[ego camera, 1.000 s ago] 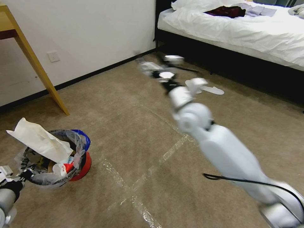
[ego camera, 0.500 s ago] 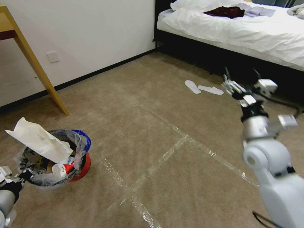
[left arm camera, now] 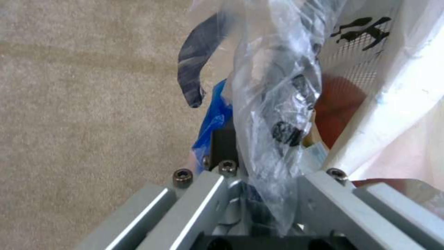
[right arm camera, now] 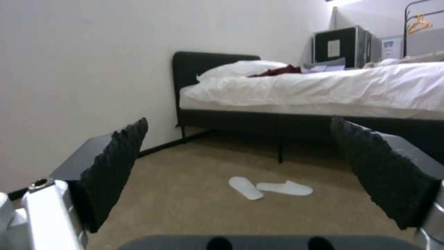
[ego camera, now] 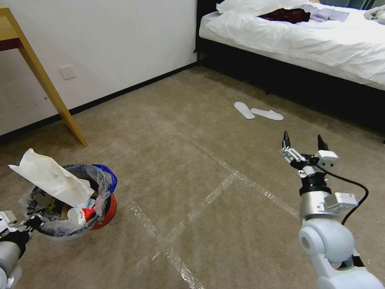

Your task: Pick up the trash bin and place the garbage on the floor into it.

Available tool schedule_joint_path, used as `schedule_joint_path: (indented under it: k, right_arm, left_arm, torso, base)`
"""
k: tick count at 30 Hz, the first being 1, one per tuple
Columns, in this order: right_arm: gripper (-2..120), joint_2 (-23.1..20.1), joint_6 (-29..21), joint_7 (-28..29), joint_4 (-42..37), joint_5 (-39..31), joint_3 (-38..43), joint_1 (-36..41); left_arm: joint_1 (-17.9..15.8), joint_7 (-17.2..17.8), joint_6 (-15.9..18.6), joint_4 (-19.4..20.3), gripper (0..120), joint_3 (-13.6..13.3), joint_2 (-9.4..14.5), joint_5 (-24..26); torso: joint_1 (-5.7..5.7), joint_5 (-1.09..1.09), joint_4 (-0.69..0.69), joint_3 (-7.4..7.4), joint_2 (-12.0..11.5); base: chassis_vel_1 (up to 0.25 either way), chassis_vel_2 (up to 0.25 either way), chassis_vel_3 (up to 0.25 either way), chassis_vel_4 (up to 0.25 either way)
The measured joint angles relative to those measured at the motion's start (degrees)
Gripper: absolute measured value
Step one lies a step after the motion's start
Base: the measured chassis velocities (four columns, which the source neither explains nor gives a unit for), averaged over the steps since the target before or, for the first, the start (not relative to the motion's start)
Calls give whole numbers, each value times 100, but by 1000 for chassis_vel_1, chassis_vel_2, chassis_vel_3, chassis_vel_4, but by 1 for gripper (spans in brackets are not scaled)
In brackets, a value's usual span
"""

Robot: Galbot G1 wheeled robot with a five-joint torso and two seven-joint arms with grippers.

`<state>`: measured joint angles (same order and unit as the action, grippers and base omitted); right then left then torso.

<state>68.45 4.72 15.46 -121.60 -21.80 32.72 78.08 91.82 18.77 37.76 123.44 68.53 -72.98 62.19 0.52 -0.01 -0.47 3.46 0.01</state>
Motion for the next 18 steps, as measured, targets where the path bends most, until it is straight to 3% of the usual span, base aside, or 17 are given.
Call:
schedule_joint_path:
  k: [5, 18]
  right_arm:
    - [100, -3, 26, 2, 48, 6, -17, 12]
    - [100, 12, 24, 19, 275, -43, -207, -141]
  left_arm:
    - [42, -9, 2, 31, 0, -10, 98, 5]
    - [52, 18, 13, -18, 0, 1, 266, 91]
  torso:
    - [0, 0, 0, 0, 0]
    - [2, 0, 0, 1, 0]
  base:
    - [-47, 40, 44, -46]
    - [-117, 119, 121, -110]
